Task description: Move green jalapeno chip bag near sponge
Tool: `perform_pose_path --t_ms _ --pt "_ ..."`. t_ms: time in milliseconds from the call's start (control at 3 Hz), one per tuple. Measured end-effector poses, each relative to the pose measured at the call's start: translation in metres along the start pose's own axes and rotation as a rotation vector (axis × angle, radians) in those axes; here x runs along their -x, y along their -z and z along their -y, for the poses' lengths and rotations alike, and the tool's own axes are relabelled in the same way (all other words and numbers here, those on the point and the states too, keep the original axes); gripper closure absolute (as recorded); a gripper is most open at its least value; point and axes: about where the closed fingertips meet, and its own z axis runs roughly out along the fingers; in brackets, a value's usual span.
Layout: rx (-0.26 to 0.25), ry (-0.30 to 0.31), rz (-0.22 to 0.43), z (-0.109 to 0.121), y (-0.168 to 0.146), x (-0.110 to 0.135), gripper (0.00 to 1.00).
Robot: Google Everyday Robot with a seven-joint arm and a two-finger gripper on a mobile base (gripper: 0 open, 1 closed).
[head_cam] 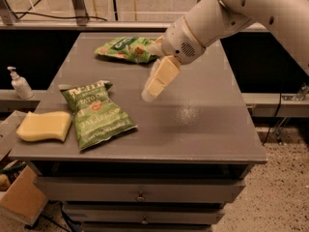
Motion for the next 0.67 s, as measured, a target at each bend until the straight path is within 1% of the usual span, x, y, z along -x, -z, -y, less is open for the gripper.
perform_pose_path --t_ms 333,667 --pt "-0.010 0.012 0.027 0.0120 0.0278 -0.0293 0.00" --pt "-0.010 0.012 0.027 0.0120 0.0277 -0.0293 0.00"
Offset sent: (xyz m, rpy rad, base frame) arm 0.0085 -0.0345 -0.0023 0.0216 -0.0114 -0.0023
